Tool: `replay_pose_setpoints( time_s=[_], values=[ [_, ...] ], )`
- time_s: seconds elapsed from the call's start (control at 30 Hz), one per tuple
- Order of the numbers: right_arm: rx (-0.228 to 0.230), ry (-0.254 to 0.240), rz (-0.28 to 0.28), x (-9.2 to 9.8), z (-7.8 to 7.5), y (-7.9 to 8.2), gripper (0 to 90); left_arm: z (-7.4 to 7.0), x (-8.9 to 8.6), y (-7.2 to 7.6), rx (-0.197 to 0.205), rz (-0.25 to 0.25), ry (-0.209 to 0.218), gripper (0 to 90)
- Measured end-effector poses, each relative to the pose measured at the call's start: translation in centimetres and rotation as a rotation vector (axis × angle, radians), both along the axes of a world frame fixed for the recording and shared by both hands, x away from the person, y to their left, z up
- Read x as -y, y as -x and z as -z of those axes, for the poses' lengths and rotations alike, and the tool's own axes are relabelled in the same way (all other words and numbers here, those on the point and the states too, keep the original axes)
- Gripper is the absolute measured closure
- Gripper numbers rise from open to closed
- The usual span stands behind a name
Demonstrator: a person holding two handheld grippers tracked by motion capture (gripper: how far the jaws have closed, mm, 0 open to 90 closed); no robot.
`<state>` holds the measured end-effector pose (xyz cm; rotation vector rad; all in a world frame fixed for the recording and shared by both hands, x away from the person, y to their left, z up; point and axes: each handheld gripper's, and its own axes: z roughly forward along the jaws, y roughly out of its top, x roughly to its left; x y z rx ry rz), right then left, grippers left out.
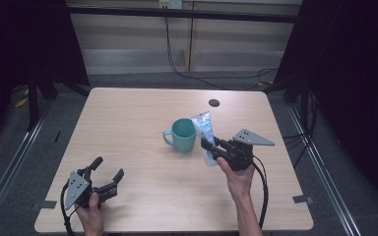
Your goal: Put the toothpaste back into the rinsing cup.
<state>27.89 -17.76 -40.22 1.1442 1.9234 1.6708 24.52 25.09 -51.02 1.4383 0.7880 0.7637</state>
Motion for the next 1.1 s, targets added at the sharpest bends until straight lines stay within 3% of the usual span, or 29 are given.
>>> replay_pose_setpoints(
  time_s=[0.43, 1.1],
  values=[
    [0.022, -0.018, -0.006, -0.4, -0.9, -1.3, 69.1, 0.0, 0.0, 0.0, 0.0, 0.0, 0.0, 15.6],
    [-0.008, -0.007, -0.004, -1.0, -1.7, -3.6, 69.0, 0.0, 0.0, 0.0, 0.0, -0.001, 0.001, 15.5]
  ],
)
